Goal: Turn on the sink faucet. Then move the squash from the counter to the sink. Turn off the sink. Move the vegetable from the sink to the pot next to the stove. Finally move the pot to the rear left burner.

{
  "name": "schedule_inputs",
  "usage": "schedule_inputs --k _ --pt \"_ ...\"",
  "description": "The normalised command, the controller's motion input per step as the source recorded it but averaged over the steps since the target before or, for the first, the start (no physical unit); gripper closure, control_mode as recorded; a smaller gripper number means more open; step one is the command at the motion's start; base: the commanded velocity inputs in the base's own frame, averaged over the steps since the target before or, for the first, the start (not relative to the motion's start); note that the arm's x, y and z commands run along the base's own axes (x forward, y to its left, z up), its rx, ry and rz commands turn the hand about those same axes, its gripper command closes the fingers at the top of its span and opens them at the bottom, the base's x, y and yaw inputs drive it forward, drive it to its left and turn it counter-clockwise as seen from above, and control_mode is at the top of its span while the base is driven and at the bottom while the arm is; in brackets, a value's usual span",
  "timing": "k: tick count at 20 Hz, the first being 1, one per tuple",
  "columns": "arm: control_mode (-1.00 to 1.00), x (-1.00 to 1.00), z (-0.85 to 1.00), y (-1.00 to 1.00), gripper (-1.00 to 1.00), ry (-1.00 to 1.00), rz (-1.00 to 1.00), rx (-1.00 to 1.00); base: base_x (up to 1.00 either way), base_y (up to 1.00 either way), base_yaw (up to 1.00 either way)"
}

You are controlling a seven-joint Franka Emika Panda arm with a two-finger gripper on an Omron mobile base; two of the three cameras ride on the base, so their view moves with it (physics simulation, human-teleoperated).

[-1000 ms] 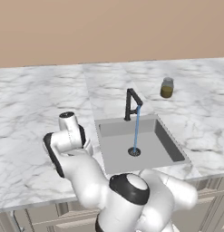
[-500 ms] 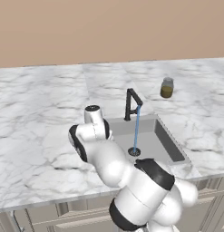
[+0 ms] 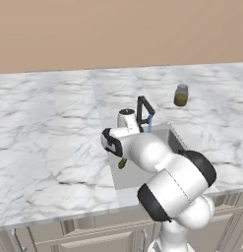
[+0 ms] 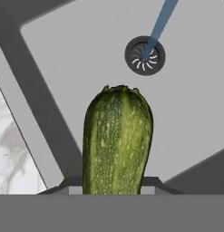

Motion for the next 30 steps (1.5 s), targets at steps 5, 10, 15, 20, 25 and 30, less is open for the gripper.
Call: schedule_inputs --k 5,10,15,20,25,30 --pt "-1.00 0.18 -0.03 -0.73 1.00 0.00 0.00 0.03 0.00 0.00 0.00" --pt "-1.00 0.19 -0.23 -0.57 1.00 0.00 0.00 0.02 0.00 0.00 0.00" --pt "-1.00 0.16 -0.22 -0.28 1.00 0.00 0.02 0.00 0.00 0.00 0.00" --pt "-1.00 0.28 -0.16 -0.12 1.00 0.00 0.00 0.00 0.00 0.00 0.00" --pt "-1.00 0.36 -0.25 -0.07 1.00 0.00 0.03 0.00 0.00 0.00 0.00" --pt "-1.00 0.32 -0.31 -0.02 1.00 0.00 0.03 0.00 0.00 0.00 0.00"
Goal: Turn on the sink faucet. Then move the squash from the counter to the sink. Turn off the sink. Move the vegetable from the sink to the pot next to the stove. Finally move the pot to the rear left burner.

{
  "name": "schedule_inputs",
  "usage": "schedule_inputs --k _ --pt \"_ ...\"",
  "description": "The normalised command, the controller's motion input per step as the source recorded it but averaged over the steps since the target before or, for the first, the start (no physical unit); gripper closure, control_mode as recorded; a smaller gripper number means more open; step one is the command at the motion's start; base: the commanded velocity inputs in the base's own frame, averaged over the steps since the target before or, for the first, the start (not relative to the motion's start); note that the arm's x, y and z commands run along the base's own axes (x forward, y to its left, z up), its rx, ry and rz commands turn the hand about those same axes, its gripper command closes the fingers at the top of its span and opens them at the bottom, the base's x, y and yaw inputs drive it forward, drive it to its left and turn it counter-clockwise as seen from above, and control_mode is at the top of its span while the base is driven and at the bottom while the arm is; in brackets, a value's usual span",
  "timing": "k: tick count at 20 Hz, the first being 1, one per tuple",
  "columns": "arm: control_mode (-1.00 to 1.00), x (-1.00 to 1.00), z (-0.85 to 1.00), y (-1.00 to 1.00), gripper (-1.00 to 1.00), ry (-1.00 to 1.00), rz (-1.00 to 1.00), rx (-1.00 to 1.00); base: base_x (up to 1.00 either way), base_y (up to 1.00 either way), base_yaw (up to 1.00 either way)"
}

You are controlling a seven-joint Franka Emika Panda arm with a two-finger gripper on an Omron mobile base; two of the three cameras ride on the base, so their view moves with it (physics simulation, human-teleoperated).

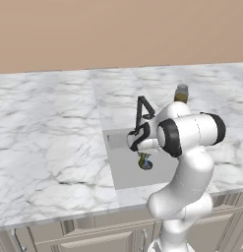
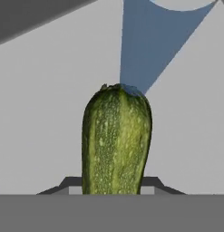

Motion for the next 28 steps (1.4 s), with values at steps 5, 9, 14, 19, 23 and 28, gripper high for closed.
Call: schedule_inputs --k 5,9,14,19,23,28 --pt "-1.00 0.25 -0.33 0.00 1.00 0.00 0.01 -0.01 0.00 0.00 0.00" --pt "-1.00 0.29 -0.32 0.00 1.00 0.00 0.00 -0.02 0.00 0.00 0.00" --pt "-1.00 0.24 -0.37 0.00 1.00 0.00 0.00 0.00 0.00 0.00 0.00" --pt "-1.00 0.21 -0.37 0.00 1.00 0.00 0.00 0.00 0.00 0.00 0.00" --pt "-1.00 0.15 -0.34 0.00 1.00 0.00 0.00 0.00 0.00 0.00 0.00" --pt "-1.00 0.08 -0.37 0.00 1.00 0.00 0.00 0.00 0.00 0.00 0.00"
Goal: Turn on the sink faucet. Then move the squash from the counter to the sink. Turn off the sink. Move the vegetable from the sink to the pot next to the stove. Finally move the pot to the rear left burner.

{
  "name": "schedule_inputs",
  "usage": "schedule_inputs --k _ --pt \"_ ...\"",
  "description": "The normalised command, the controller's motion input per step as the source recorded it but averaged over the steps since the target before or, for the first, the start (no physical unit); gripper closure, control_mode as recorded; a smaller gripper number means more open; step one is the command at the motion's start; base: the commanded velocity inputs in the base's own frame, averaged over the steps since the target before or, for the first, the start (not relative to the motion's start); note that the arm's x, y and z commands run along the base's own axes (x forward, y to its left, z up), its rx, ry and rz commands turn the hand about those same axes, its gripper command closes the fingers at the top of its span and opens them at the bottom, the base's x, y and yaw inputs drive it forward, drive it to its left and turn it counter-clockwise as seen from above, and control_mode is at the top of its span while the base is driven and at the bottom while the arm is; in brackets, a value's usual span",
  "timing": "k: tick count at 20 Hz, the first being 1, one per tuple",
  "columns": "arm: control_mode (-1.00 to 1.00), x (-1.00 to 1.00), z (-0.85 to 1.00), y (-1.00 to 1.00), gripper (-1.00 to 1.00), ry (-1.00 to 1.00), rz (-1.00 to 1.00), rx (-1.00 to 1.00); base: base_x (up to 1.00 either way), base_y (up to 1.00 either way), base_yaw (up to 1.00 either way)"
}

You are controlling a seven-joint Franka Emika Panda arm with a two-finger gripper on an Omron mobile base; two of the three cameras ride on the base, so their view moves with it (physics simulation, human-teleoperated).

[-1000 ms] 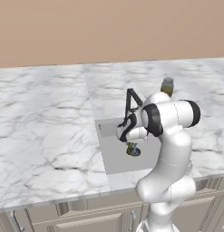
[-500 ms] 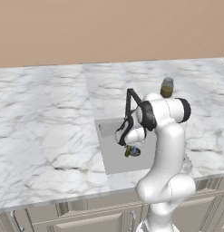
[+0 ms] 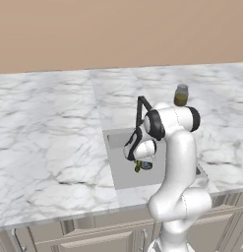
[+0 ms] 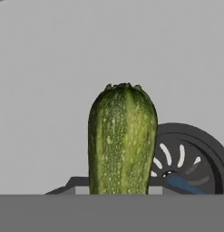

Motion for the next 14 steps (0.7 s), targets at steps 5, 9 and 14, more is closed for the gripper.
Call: schedule_inputs --k 5,9,14 --pt "-1.00 0.05 -0.37 0.00 -1.00 0.00 0.00 0.00 0.00 0.00 0.00" --pt "-1.00 -0.07 -0.02 -0.13 -1.00 -0.01 0.00 0.00 0.00 0.00 0.00" --pt "-1.00 -0.24 0.21 -0.06 -1.00 -0.05 -0.02 0.00 0.00 0.00 0.00"
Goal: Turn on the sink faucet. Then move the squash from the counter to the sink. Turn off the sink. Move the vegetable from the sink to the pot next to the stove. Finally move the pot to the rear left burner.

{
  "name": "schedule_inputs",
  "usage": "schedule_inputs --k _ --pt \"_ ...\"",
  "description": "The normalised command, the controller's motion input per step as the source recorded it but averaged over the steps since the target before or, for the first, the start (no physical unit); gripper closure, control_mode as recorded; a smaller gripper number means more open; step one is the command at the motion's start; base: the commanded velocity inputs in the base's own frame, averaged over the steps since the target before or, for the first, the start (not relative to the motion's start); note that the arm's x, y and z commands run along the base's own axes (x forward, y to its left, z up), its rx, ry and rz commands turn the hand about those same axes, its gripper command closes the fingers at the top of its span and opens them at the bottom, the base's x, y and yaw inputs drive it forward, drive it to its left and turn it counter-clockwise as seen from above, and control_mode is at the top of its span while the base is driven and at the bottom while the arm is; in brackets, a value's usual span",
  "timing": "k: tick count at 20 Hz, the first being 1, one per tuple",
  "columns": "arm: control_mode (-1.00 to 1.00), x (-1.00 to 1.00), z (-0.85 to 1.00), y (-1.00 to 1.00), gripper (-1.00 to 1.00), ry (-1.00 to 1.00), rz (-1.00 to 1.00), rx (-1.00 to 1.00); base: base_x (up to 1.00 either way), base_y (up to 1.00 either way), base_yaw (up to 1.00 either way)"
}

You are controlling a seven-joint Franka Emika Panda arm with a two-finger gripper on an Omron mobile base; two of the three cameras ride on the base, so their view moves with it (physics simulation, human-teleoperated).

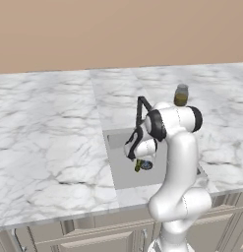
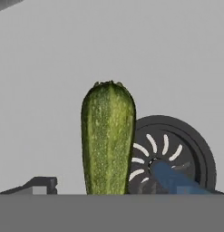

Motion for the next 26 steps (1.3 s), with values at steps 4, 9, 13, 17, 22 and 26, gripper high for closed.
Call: schedule_inputs --k 4,9,13,17,22,26 --pt "-1.00 -0.31 0.46 -0.02 -1.00 -0.08 -0.06 -0.01 0.00 0.00 0.00" --pt "-1.00 -0.45 0.54 -0.06 -1.00 -0.10 -0.07 -0.01 0.00 0.00 0.00" --pt "-1.00 -0.44 0.58 -0.08 -1.00 -0.07 -0.08 -0.01 0.00 0.00 0.00" --pt "-1.00 -0.23 0.62 -0.25 -1.00 -0.01 -0.10 -0.01 0.00 0.00 0.00" --pt "-1.00 -0.13 0.55 -0.33 -1.00 0.00 -0.09 -0.02 0.00 0.00 0.00" --pt "-1.00 -0.18 0.35 -0.42 -1.00 0.00 -0.06 -0.01 0.00 0.00 0.00"
